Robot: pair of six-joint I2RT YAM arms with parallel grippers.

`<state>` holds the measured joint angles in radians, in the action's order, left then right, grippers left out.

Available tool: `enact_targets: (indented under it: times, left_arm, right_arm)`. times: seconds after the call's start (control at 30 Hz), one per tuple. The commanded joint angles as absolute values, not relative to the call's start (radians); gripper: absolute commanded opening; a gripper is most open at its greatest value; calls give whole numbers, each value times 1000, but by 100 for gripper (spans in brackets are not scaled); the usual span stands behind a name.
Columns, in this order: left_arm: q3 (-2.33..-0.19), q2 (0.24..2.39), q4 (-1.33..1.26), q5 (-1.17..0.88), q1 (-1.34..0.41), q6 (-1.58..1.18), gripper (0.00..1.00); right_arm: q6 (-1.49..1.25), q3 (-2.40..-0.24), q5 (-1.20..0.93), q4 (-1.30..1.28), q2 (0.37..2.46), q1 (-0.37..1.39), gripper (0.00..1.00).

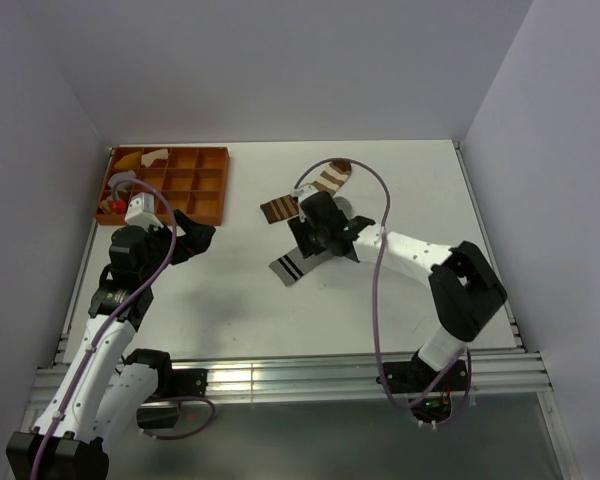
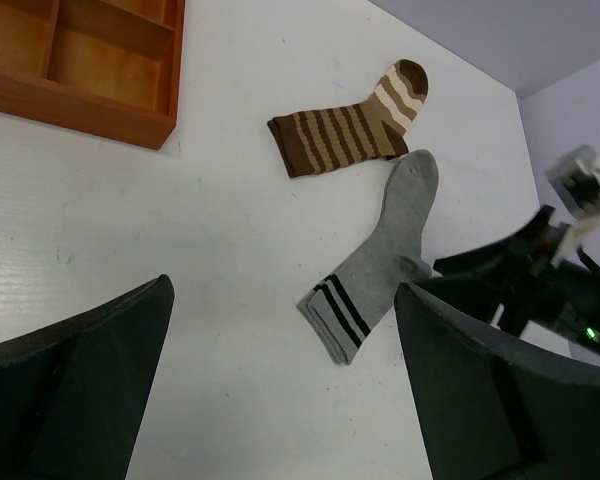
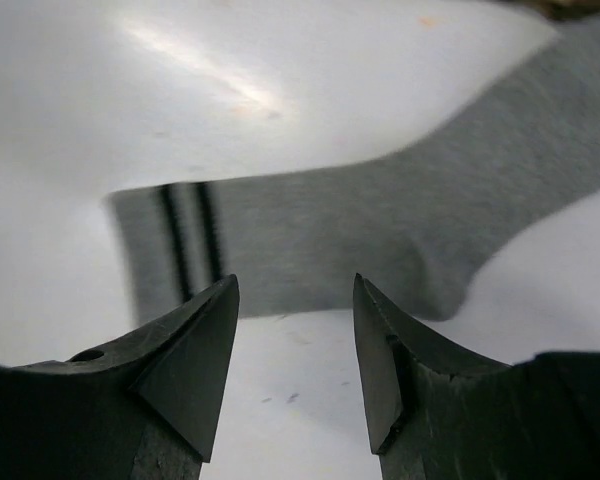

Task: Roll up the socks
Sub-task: Move the sock to the center of the board, then roll the sock at the center of the board.

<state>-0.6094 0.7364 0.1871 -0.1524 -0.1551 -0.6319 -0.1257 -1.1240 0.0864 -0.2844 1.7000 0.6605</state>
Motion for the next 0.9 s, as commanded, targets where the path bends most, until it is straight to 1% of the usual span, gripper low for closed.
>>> enact_targets:
  times: [0.0, 0.13, 0.27, 0.5, 0.53, 0.87]
  left_arm:
    - [-623, 719, 158, -147, -160, -635, 99]
    - [-626, 712, 169, -146, -160, -634, 99]
    - [-620, 707, 175, -144, -160, -635, 99]
    - [-615, 701, 170, -147, -160, -638, 99]
    - [-617, 701, 169, -147, -158, -638, 99]
    - [-618, 704, 169, -152, -158, -637, 100]
  right_arm:
    - [-75, -1049, 109, -170, 1583, 770, 57]
    - [-57, -1020, 121, -153, 1592, 883, 56]
    - [-48, -1025, 159, -149, 1632, 945, 54]
    - [-49, -1069, 230, -164, 1730, 1000, 52]
    - [-52, -1078, 239, -170, 1741, 1006, 50]
    - [-86, -1160, 353, -221, 1832, 1039, 50]
